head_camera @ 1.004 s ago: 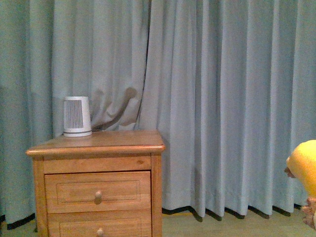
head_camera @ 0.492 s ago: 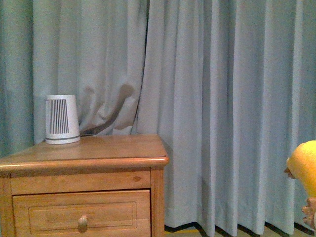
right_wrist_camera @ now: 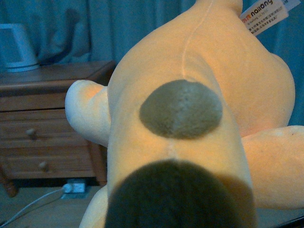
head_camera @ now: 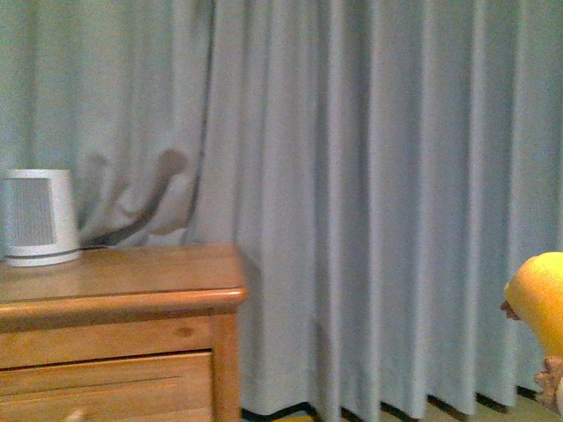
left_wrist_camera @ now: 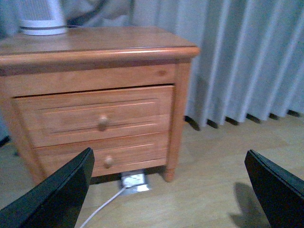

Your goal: Put away toys

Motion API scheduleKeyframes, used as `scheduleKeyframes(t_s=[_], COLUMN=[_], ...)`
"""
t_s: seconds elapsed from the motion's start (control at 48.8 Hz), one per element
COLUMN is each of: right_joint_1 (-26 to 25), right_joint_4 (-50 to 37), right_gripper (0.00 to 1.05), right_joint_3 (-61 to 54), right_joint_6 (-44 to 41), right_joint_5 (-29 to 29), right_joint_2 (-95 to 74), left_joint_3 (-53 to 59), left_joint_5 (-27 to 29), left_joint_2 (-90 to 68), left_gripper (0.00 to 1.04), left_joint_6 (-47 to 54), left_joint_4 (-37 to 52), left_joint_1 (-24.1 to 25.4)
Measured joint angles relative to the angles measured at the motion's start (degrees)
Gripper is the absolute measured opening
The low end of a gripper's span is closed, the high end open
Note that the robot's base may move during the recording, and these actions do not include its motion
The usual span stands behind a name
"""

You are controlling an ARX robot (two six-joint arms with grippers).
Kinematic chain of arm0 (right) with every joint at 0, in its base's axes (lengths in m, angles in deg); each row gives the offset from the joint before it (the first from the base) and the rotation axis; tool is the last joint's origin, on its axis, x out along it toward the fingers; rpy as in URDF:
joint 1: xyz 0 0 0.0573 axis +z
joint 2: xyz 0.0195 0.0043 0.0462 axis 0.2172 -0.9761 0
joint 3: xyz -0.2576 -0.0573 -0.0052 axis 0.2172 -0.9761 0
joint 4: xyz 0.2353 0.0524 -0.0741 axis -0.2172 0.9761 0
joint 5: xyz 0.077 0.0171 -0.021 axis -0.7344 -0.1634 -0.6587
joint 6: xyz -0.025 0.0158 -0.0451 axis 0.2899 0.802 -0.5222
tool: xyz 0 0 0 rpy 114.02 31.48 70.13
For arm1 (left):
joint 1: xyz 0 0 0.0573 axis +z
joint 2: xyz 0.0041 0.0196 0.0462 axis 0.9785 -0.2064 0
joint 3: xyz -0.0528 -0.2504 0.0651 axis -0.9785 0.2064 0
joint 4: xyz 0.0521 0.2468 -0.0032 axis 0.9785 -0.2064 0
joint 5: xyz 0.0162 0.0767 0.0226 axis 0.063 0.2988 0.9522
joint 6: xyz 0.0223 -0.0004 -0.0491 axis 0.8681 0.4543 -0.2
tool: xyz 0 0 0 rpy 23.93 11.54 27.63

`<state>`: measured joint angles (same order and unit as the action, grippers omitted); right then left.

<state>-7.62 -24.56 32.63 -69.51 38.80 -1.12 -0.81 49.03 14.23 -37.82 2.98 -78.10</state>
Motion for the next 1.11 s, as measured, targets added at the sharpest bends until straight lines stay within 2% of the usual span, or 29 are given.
scheduleKeyframes(t_s=[1.107], right_joint_1=[0.0], right_joint_4=[0.0], right_gripper=[0.11], right_joint_3=[0.0], right_joint_6=[0.0], right_joint_5=[-0.1], right_joint_2=[0.0], left_joint_3=[0.0], left_joint_5=[0.1], left_joint_2=[0.0], left_gripper=[0.99], left_joint_6=[0.0], left_joint_4=[0.0], left_joint_1=[-0.1])
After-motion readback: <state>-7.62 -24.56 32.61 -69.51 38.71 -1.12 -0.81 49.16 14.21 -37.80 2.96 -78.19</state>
